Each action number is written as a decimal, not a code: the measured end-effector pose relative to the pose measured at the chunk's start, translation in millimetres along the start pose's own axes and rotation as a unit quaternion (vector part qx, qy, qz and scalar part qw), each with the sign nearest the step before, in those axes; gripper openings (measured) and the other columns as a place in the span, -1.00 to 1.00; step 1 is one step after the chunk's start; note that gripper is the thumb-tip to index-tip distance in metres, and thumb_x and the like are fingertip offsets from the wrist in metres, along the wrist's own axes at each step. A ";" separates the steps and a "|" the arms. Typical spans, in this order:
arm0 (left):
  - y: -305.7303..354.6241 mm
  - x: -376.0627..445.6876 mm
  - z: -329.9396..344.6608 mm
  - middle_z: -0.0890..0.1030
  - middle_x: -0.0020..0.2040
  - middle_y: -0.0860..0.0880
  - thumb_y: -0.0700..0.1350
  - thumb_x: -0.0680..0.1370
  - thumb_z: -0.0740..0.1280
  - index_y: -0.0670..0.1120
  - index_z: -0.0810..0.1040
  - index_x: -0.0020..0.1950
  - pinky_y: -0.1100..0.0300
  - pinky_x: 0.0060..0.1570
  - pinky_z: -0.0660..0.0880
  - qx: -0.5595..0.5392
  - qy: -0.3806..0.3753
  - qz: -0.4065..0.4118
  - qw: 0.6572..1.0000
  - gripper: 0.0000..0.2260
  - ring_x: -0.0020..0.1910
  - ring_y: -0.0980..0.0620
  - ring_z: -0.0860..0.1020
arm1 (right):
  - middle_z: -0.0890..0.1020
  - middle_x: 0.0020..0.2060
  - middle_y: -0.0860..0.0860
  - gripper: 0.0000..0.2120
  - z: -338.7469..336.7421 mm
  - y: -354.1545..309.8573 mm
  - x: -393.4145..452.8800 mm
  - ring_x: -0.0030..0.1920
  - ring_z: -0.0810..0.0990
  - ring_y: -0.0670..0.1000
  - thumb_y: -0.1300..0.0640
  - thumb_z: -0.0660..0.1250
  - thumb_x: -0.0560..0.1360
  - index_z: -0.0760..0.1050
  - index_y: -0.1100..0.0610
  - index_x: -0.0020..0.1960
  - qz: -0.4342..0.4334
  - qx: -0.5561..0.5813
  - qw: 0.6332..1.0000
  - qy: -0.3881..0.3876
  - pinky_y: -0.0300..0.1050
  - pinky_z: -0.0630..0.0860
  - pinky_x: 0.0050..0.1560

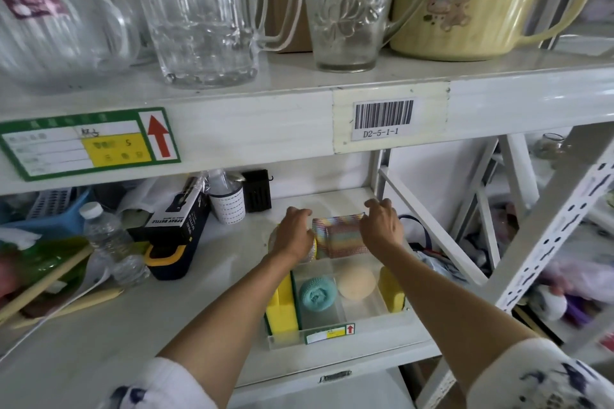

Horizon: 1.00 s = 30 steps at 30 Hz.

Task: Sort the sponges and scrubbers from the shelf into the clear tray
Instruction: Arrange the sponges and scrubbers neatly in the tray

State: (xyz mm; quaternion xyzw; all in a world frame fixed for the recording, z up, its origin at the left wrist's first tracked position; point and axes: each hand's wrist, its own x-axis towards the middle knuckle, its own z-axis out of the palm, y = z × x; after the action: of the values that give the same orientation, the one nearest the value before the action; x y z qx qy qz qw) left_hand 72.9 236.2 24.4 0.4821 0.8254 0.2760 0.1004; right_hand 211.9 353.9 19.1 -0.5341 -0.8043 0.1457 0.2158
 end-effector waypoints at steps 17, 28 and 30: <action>27.6 25.7 30.9 0.39 0.36 -0.22 -0.11 0.53 0.36 -0.15 0.37 0.43 0.09 0.27 0.39 0.053 -0.074 -0.014 0.996 -0.53 0.33 -0.17 0.44 | 0.49 0.13 0.15 -0.77 -1.7 26.5 11.3 -0.05 0.54 0.10 0.23 0.20 0.59 0.48 0.19 0.22 -0.034 0.073 0.992 -0.096 -0.05 0.61 -0.02; 22.0 27.1 34.8 0.52 0.28 -0.17 -0.18 0.53 0.37 -0.15 0.48 0.35 0.10 0.24 0.42 0.022 -0.038 -0.009 0.999 -0.62 0.26 -0.14 0.51 | 0.41 0.33 0.14 -0.60 1.1 25.0 18.7 0.23 0.51 0.15 0.19 0.15 0.61 0.33 0.15 0.45 -0.057 0.060 0.988 -0.130 0.00 0.52 0.21; 21.2 26.9 37.4 0.52 0.29 -0.17 -0.19 0.54 0.36 -0.16 0.48 0.34 0.11 0.24 0.42 0.018 -0.028 -0.009 0.999 -0.64 0.26 -0.13 0.51 | 0.45 0.29 0.15 -0.63 1.2 25.3 20.5 0.20 0.54 0.16 0.21 0.15 0.60 0.41 0.17 0.40 -0.065 0.063 0.989 -0.120 0.03 0.53 0.20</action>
State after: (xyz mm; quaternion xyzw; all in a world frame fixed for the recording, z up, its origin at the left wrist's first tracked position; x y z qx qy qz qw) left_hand 90.9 280.6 7.8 0.4839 0.8315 0.2464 0.1173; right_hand 224.5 382.6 10.3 -0.4447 -0.8466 0.2450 0.1595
